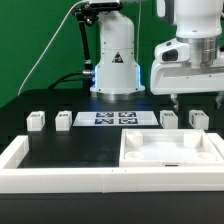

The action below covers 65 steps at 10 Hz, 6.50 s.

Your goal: Assemble square table

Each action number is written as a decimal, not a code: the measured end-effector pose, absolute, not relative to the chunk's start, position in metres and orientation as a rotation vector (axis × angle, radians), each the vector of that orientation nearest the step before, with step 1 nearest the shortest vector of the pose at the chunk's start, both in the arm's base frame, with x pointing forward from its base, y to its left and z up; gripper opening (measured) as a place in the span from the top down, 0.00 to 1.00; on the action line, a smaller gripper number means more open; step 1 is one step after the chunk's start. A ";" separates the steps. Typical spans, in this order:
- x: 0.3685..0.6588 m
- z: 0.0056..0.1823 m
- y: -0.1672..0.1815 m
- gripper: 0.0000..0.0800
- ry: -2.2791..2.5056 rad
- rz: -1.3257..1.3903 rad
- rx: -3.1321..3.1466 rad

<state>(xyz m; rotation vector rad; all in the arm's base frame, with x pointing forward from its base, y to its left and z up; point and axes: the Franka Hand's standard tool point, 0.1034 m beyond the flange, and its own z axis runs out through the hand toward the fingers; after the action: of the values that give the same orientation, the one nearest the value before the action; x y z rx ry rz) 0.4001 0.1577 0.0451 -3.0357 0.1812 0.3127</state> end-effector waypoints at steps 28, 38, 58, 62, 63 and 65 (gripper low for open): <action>0.392 0.064 0.164 0.64 0.077 1.197 -2.816; 0.465 0.093 0.153 0.64 0.106 0.463 -2.968; 0.533 0.093 0.132 0.64 -0.105 -0.760 -2.929; 0.544 0.094 0.120 0.64 -0.159 -0.779 -2.942; 0.556 0.096 0.114 0.64 -0.167 -0.797 -2.942; 0.580 0.100 0.113 0.64 -0.202 -0.837 -2.934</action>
Offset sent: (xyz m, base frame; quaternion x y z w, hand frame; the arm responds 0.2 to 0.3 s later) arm -0.0046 0.0238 0.0009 0.0338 -0.1958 -0.0365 0.9794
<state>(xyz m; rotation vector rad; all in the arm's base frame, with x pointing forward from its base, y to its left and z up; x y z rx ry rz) 0.5795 0.1129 0.0998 -2.9337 -0.2021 -0.8370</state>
